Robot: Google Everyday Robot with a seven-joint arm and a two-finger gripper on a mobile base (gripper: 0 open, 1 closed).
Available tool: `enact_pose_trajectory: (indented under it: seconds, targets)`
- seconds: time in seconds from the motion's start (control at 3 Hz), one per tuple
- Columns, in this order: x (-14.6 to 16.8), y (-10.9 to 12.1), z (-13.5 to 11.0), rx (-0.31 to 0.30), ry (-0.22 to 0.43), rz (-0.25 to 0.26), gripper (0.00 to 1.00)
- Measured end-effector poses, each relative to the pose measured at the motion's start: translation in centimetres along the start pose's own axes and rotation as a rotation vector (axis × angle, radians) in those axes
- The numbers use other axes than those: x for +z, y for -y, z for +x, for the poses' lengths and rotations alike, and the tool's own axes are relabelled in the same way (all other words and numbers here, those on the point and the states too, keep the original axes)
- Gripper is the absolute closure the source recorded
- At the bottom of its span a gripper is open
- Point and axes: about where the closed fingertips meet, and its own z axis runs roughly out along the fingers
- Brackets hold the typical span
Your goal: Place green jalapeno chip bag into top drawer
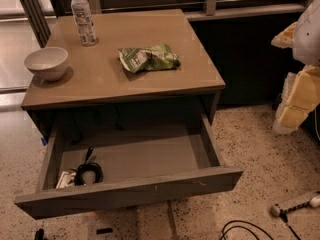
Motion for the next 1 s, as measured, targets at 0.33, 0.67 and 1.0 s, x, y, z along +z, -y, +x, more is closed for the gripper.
enact_pose_trajectory:
  seconds: [0.33, 0.67, 1.0]
  targets:
    - [0.0, 0.0, 0.0, 0.0, 0.0, 0.0, 0.0]
    - [0.6, 2.1, -0.9, -0.001, 0.081, 0.02, 0.0]
    - [1.6, 6.3, -3.1, -0.033, 0.215, 0.049, 0.0]
